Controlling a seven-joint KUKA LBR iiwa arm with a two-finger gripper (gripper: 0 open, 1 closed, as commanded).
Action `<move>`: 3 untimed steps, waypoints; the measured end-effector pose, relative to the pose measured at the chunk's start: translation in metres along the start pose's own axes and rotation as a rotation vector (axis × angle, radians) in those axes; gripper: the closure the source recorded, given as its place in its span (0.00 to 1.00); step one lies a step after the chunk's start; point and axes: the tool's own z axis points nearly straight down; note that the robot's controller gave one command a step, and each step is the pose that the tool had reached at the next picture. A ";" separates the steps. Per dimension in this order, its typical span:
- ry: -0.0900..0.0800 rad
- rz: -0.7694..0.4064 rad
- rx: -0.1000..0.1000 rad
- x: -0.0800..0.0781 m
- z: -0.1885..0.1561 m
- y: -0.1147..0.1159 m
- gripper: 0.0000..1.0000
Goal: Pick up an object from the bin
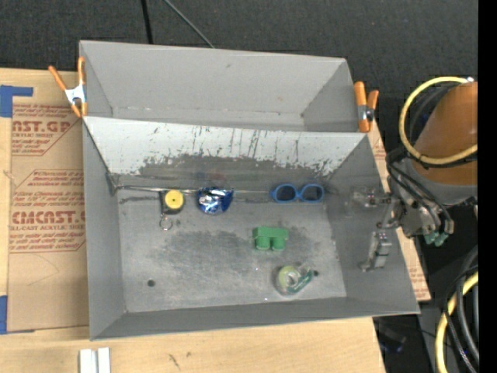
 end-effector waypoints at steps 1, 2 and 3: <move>0.009 0.023 -0.004 0.003 0.151 0.051 0.00; 0.002 0.025 -0.001 0.001 0.146 0.049 1.00; 0.002 0.025 -0.001 0.001 0.146 0.049 0.00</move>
Offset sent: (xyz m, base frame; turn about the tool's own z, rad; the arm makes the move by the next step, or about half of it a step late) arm -0.0004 0.0481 -0.1458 0.0260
